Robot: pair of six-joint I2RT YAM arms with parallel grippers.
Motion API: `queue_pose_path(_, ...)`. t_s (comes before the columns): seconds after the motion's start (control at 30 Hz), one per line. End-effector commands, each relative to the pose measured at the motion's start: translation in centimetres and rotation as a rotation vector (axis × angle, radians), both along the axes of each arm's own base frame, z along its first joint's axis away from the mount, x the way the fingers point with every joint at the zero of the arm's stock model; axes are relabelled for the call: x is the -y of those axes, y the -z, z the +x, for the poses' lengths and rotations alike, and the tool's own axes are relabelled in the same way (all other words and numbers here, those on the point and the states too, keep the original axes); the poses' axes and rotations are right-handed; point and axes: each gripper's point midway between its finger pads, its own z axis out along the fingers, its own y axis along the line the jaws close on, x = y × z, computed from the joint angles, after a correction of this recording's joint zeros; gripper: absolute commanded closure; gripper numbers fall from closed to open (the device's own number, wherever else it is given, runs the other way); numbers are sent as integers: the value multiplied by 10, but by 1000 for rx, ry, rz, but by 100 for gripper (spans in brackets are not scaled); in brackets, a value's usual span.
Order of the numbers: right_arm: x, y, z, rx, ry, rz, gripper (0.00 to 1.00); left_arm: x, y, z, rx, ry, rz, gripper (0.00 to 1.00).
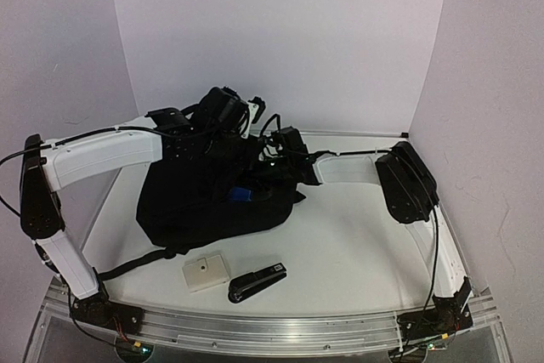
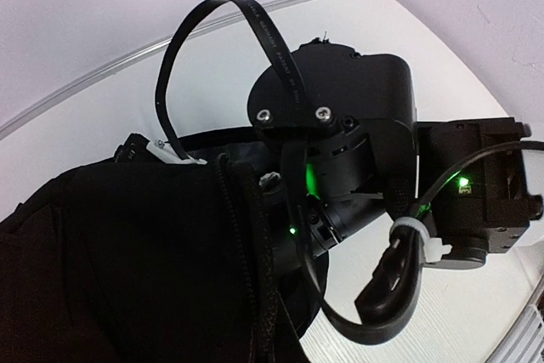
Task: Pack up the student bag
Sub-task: Place the book in the student bag.
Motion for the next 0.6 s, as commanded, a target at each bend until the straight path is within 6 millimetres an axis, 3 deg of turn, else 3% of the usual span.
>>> queue_pose_path(0.0, -14, -41, 3, 40, -12, 147, 63, -10, -52, 4, 44, -44, -205, 100)
queue_pose_path(0.17, 25, -54, 13, 112, 35, 101, 44, -64, -41, 30, -12, -239, -286, 100)
queue_pose_path(0.4, 95, -51, 30, 162, 117, -21, 37, -150, -5, 61, -77, -544, -296, 100)
queue_pose_path(0.5, 122, -51, 37, 192, 145, -83, 36, -168, 13, 63, -111, -590, -299, 99)
queue_pose_path(0.57, 136, -47, 41, 221, 154, -146, 35, -162, 19, 62, -126, -542, -334, 98)
